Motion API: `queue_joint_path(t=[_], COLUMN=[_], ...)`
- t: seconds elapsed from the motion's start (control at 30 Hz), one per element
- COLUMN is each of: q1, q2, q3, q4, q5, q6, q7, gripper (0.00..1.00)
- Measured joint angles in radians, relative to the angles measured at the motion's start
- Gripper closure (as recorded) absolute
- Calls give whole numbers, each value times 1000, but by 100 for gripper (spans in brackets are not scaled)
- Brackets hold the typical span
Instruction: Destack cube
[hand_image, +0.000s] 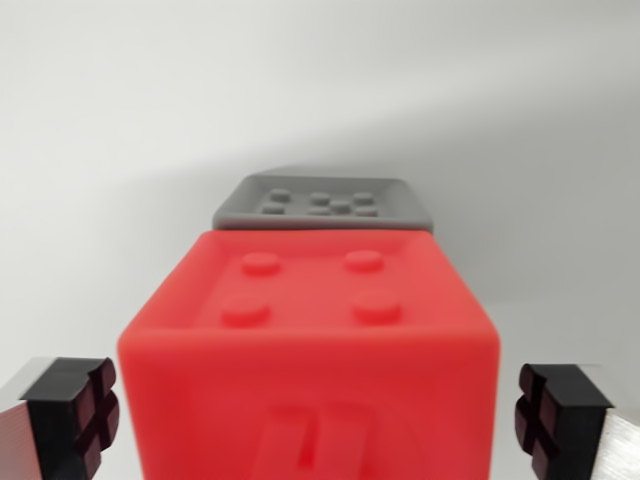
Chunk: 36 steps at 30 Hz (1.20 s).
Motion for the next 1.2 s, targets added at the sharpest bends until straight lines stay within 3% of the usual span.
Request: queue_joint_path(t=[0.17,0.2,1.2], q1=[-4,-4,-4], q2=[20,21,22], q3=[6,7,7], q4=[4,4,5], q5=[14,15,15], q6=[15,17,18], q7=[-12,-12,-13], gripper=[0,100,100])
